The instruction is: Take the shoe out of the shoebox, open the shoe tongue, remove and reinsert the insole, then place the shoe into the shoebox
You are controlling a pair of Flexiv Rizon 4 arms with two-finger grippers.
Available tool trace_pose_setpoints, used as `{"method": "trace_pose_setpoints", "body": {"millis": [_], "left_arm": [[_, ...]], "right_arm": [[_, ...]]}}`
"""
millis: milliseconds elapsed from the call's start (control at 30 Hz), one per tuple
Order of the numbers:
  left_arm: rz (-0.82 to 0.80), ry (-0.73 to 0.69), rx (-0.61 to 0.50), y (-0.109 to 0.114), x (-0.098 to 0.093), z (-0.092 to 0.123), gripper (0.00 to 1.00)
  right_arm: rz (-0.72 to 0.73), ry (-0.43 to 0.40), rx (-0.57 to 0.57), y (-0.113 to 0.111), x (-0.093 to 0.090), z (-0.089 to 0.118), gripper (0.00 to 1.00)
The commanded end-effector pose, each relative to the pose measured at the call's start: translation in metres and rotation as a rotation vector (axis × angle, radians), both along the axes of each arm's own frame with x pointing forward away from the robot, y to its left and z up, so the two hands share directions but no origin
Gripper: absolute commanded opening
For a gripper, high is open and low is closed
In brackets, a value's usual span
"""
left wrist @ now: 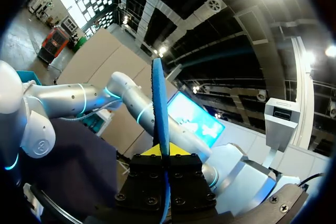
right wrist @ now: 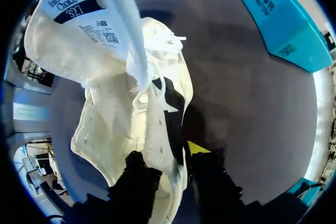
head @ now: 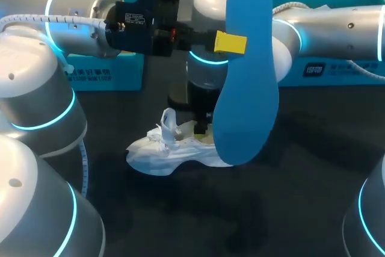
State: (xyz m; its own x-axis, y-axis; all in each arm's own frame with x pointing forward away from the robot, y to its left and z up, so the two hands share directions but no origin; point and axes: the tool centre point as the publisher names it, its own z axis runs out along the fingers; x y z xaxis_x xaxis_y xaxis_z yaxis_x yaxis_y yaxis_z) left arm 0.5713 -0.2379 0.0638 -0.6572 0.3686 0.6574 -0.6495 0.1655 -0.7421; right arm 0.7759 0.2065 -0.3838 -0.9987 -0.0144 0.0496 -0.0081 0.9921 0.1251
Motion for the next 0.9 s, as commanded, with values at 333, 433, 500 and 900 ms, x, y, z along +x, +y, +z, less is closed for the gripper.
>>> {"method": "trace_pose_setpoints", "body": {"millis": [333,433,500,900], "left_arm": [[0.001,0.0,0.0,0.0,-0.001,-0.001,0.0],[0.001,0.0,0.0,0.0,-0.001,-0.001,0.0],[0.001,0.0,0.0,0.0,-0.001,-0.001,0.0],[0.001,0.0,0.0,0.0,-0.001,-0.001,0.0]], "right_arm": [[0.025,-0.018,0.008,-0.003,-0.002,0.0,0.0],[0.025,-0.018,0.008,-0.003,-0.002,0.0,0.0],[-0.06,0.04,-0.014,-0.003,-0.005,0.001,0.0],[-0.629,0.254,0.028,-0.006,-0.01,0.033,0.0]]}}
